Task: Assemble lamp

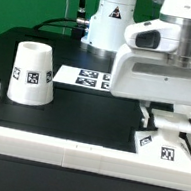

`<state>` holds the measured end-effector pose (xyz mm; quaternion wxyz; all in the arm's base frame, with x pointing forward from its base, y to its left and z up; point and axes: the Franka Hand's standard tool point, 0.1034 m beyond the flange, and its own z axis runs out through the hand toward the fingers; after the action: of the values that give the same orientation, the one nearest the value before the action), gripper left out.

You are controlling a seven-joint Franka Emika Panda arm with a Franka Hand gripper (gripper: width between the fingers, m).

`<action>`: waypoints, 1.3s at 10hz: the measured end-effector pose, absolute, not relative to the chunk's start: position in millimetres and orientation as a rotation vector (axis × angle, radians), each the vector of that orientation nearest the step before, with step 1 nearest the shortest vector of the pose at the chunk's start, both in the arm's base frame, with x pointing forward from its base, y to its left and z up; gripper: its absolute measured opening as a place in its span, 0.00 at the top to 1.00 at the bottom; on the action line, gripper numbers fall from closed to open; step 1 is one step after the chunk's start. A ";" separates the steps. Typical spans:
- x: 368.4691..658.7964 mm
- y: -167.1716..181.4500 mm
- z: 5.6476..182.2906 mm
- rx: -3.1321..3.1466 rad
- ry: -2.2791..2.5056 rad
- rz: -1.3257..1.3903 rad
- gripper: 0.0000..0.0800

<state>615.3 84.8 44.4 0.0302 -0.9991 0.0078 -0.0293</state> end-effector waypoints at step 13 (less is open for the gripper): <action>605.1 88.1 51.9 -3.056 0.115 -0.120 0.13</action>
Offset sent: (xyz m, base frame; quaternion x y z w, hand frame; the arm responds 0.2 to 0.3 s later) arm 0.0175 0.0098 -0.0013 -0.0110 -0.0046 0.0386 0.9992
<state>605.1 88.1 51.9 0.0404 -0.9977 0.0375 -0.0390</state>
